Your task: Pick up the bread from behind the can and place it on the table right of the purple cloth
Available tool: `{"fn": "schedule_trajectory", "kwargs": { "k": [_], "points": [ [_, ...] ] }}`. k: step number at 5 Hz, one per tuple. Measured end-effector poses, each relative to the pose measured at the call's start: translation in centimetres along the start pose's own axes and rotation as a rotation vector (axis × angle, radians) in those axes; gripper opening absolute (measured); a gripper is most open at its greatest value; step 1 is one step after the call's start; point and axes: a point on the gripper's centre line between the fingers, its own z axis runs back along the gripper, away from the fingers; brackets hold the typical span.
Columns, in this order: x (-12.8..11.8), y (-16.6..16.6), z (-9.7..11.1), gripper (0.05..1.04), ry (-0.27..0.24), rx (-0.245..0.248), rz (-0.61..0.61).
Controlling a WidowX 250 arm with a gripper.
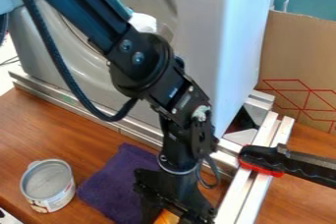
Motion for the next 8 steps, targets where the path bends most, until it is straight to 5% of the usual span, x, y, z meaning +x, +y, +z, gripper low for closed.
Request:
{"fn": "schedule_trajectory", "kwargs": {
  "k": [3, 4, 5, 7, 8],
  "points": [
    [4.3, 0.5, -0.8, 0.676, -0.031, 0.076, 0.046],
    [4.2, 0.9, -0.5, 0.745, 0.002, 0.11, 0.076],
    [3.4, 1.3, -0.2, 0.991, 0.025, 0.163, 0.102],
    [2.6, 1.7, 2.3, 1.001, -0.042, 0.113, 0.097],
    [0.9, 4.6, 5.5, 1.001, -0.141, 0.063, 0.107]
  ]
}}
